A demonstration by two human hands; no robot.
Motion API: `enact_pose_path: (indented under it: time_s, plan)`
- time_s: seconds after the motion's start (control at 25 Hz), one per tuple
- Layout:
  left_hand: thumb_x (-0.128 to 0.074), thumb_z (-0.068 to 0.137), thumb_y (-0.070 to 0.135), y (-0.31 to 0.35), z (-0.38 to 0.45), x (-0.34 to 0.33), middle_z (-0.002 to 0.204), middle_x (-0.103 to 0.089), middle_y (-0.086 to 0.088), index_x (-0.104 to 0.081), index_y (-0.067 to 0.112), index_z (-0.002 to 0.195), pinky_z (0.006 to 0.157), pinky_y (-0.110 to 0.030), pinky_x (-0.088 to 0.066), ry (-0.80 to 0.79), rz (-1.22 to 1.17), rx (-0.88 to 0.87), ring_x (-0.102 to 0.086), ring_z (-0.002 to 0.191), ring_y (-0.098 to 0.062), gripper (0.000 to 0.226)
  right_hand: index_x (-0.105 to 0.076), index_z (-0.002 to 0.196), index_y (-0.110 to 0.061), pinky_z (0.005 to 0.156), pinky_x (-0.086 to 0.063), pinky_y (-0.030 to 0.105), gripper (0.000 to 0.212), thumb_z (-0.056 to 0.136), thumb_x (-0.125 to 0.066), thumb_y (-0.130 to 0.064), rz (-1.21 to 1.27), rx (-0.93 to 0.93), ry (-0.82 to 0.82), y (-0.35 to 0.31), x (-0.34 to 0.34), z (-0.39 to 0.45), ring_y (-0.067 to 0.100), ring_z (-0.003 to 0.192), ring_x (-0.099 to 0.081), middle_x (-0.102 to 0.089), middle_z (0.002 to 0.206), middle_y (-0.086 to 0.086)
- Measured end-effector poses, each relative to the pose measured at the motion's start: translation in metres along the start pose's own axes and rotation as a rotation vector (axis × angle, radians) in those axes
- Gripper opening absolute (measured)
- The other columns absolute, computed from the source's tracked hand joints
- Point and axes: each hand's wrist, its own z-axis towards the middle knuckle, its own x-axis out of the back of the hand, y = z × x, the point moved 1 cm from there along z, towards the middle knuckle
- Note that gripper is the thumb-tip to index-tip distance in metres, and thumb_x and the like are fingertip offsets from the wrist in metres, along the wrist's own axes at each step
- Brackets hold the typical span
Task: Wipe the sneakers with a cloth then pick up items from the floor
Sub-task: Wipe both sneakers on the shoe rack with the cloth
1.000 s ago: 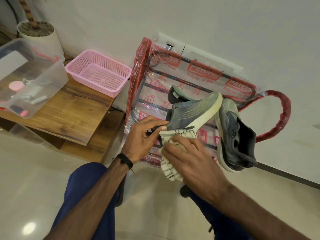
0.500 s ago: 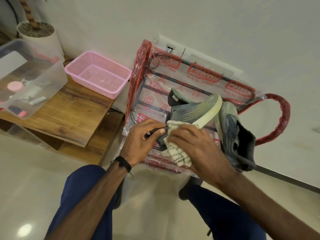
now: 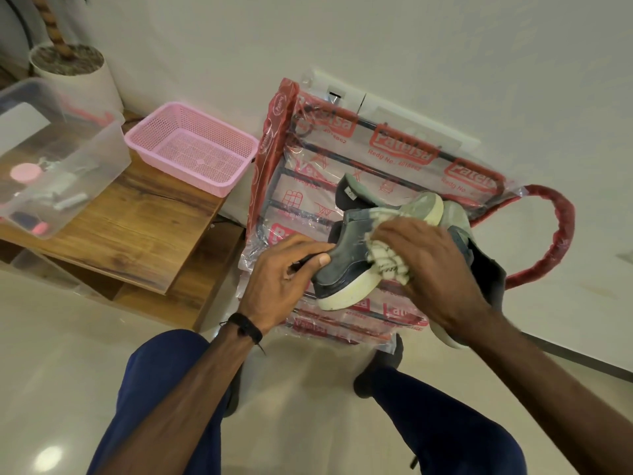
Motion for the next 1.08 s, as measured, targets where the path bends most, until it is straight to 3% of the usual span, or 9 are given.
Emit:
enact_pose_path:
  time_s: [0.12,0.28,0.48,0.56,0.64,0.72,0.88,0.96,1.08]
  plan:
    - [-0.065,0.097,0.014,0.004,0.002,-0.002,0.110,-0.067,0.000,-0.072,0.011,0.118,0.083,-0.019,-0.054,0.015,-0.006,-0.007,-0.063,0.105,-0.010,0.023,-0.065,0.123,-0.016,0.097,-0.043,0.049,0.042,0.082,-0.071,-0.016,0.037,-0.177,0.079,0.011,0.001,0.013,0.028,0.120,-0.056,-0.064,0.126,0.005]
    - [-0.059,0.099,0.019,0.001,0.005,0.019,0.116,-0.062,0.000,-0.067,0.010,0.116,0.093,-0.031,-0.054,0.092,0.141,-0.084,-0.059,0.113,-0.014,0.021,-0.059,0.133,-0.017,0.102,-0.042,0.044,0.055,0.081,-0.076,-0.015,0.067,-0.097,0.044,-0.015,-0.008,-0.001,0.022,0.127,-0.051,-0.059,0.134,0.000]
    - [-0.058,0.097,0.021,0.017,-0.005,0.030,0.113,-0.060,0.006,-0.056,0.016,0.125,0.089,-0.032,-0.054,0.130,0.297,0.003,-0.056,0.108,-0.007,0.029,-0.060,0.134,-0.015,0.108,-0.039,0.048,0.056,0.078,-0.058,-0.011,0.126,-0.188,0.145,-0.038,-0.022,-0.008,0.022,0.135,-0.047,-0.059,0.137,0.000]
    - [-0.055,0.096,0.015,0.020,-0.004,0.023,0.120,-0.060,0.000,-0.055,0.015,0.131,0.100,-0.044,-0.051,0.124,0.494,-0.118,-0.054,0.116,-0.012,0.035,-0.061,0.133,-0.016,0.108,-0.038,0.046,0.060,0.077,-0.043,-0.023,0.139,-0.186,0.159,-0.043,-0.023,-0.008,0.022,0.135,-0.047,-0.059,0.136,-0.001]
    - [-0.048,0.095,0.017,0.023,0.006,0.014,0.129,-0.058,-0.004,-0.056,0.014,0.135,0.115,-0.061,-0.030,0.066,0.642,-0.237,-0.053,0.123,-0.017,0.041,-0.061,0.133,-0.016,0.110,-0.036,0.042,0.064,0.076,-0.035,-0.028,0.151,-0.184,0.165,-0.041,-0.022,-0.009,0.021,0.135,-0.047,-0.059,0.137,-0.001]
    - [-0.049,0.094,0.033,0.029,0.015,0.004,0.135,-0.054,-0.005,-0.055,0.016,0.139,0.119,-0.062,-0.019,-0.016,0.718,-0.247,-0.054,0.125,-0.020,0.048,-0.061,0.134,-0.015,0.110,-0.035,0.040,0.060,0.081,-0.038,-0.030,0.175,-0.189,0.172,-0.037,-0.024,-0.011,0.020,0.137,-0.046,-0.058,0.139,-0.001]
    - [-0.045,0.083,0.077,0.037,0.013,-0.013,0.144,-0.049,-0.002,-0.038,0.022,0.152,0.111,-0.046,-0.031,-0.149,0.906,-0.188,-0.055,0.123,-0.019,0.090,-0.059,0.137,-0.015,0.110,-0.036,0.041,0.051,0.091,-0.065,-0.037,0.120,-0.136,0.173,-0.024,-0.034,-0.034,0.019,0.139,-0.044,-0.055,0.143,0.000]
    - [-0.051,0.081,0.077,0.036,0.005,-0.020,0.135,-0.055,-0.001,-0.037,0.021,0.154,0.101,-0.042,-0.032,-0.122,0.908,-0.203,-0.060,0.113,-0.019,0.093,-0.059,0.137,-0.015,0.110,-0.038,0.043,0.058,0.084,-0.079,-0.026,0.083,-0.208,0.210,-0.009,-0.037,-0.038,0.019,0.137,-0.046,-0.057,0.141,0.002]
    - [-0.066,0.078,0.070,0.031,-0.001,-0.024,0.130,-0.058,0.000,-0.037,0.019,0.154,0.096,-0.041,-0.034,-0.084,0.874,-0.211,-0.061,0.110,-0.019,0.096,-0.060,0.133,-0.014,0.109,-0.042,0.046,0.056,0.081,-0.079,-0.010,0.223,-0.408,0.311,0.006,-0.034,-0.031,0.019,0.131,-0.052,-0.060,0.136,0.003]
